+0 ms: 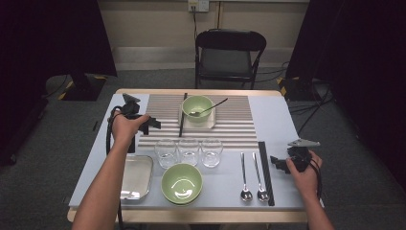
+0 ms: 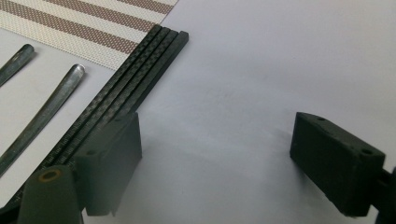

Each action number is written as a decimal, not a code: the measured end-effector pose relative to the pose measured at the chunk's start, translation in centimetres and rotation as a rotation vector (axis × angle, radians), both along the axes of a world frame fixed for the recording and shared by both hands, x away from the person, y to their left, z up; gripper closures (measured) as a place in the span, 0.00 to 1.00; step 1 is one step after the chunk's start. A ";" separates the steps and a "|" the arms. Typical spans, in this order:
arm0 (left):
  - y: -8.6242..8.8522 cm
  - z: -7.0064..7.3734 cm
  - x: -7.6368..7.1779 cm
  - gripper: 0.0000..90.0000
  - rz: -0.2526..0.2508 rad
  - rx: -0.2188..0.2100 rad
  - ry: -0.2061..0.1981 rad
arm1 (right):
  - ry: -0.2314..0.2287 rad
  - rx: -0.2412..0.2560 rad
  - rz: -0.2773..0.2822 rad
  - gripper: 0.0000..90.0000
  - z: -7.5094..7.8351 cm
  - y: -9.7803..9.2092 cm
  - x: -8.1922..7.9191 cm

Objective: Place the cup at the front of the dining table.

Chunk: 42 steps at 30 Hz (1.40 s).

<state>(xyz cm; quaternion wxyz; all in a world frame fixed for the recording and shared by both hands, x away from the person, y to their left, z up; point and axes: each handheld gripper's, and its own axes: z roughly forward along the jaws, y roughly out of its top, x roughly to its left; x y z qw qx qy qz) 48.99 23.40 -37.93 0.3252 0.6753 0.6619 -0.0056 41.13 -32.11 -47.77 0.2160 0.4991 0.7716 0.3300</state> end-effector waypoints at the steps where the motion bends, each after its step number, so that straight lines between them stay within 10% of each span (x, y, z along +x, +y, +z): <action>1: 0.1 -0.1 -0.2 0.38 0.010 0.009 0.005 | 0.000 -0.001 0.000 0.17 0.0 0.0 0.0; 42: 1.0 -0.4 -1.8 0.37 -0.038 -0.011 0.005 | 0.001 -0.001 0.000 0.17 0.0 0.0 0.0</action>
